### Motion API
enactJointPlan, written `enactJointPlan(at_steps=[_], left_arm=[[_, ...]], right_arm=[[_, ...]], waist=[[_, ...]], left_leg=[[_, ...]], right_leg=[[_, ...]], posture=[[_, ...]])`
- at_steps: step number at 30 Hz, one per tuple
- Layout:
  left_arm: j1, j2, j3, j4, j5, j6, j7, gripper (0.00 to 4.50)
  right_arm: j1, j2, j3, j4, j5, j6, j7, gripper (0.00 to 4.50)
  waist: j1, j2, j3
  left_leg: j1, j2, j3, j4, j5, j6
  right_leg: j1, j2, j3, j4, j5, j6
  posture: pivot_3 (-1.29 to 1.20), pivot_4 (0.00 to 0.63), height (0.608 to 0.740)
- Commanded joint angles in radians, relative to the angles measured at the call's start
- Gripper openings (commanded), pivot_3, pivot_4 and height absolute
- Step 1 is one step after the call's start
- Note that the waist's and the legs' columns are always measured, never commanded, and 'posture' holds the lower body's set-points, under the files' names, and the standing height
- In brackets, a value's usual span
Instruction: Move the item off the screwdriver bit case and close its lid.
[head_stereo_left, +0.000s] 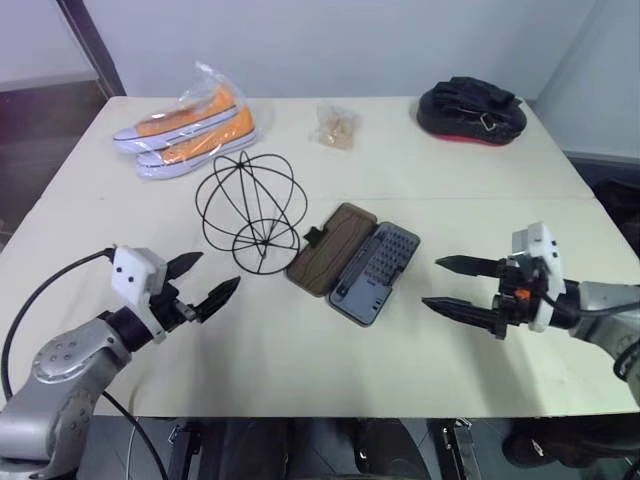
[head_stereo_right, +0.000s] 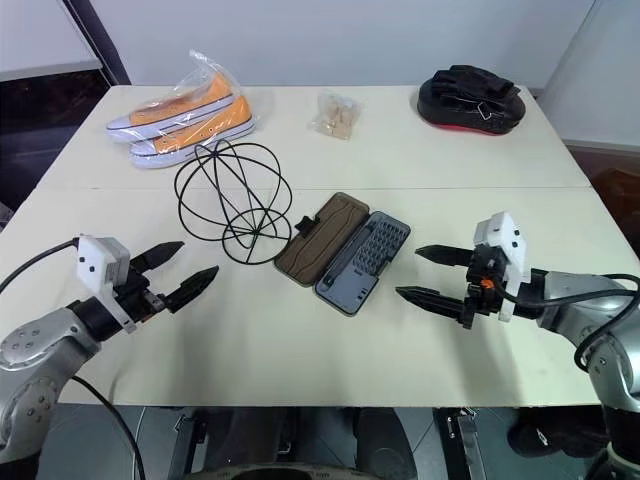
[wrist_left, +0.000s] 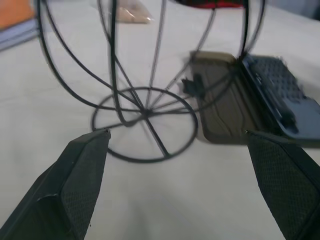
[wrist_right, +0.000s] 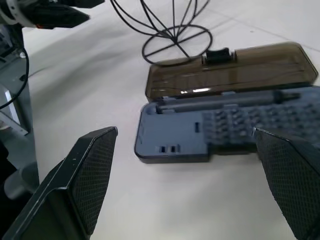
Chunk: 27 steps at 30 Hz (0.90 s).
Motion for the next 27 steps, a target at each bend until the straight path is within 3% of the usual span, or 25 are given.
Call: enactJointPlan(at_steps=[1,11,15,21,27], left_arm=[[-0.039,-0.004,0.029,-0.010,0.007,-0.030,0.035,4.48],[-0.229,0.001,-0.084,0.210,0.130,-0.148,0.007,4.48],[-0.264,-0.012,-0.105,0.265,0.148,-0.196,-0.017,3.29],[-0.254,-0.002,-0.116,0.246,0.133,-0.195,-0.059,0.16],[-0.282,-0.011,-0.115,0.265,0.146,-0.177,-0.023,0.07]], right_arm=[[-0.009,0.003,-0.031,-0.042,0.041,0.005,-0.023,4.50],[-0.076,0.009,-0.056,-0.086,0.169,0.037,-0.077,4.50],[-0.082,0.003,-0.063,-0.092,0.194,0.038,-0.097,4.50],[-0.054,0.003,-0.071,-0.087,0.177,0.016,-0.108,4.50],[-0.054,0.006,-0.050,-0.071,0.153,-0.012,-0.109,4.50]], waist=[[0.000,0.000,0.000],[0.000,0.000,0.000],[-0.002,0.000,0.000],[-0.001,0.000,0.000],[-0.001,0.000,0.000]], left_leg=[[0.000,0.000,0.000,0.000,0.000,0.000],[0.000,0.000,0.000,0.001,0.000,0.000],[0.000,0.000,0.000,0.000,0.000,0.000],[0.000,0.000,0.000,0.000,0.000,0.000],[0.000,0.000,0.000,0.001,0.000,0.000]], right_leg=[[0.000,0.000,0.000,0.000,0.000,0.000],[0.000,0.004,-0.001,0.000,0.000,0.001],[0.000,0.004,-0.001,0.000,0.001,0.001],[0.000,0.004,-0.001,0.000,0.001,0.001],[0.000,0.004,-0.001,0.000,0.001,0.001]], posture=[[0.00,0.150,0.740],[0.00,0.150,0.740],[0.00,0.150,0.740],[0.00,0.150,0.740],[0.00,0.150,0.740]])
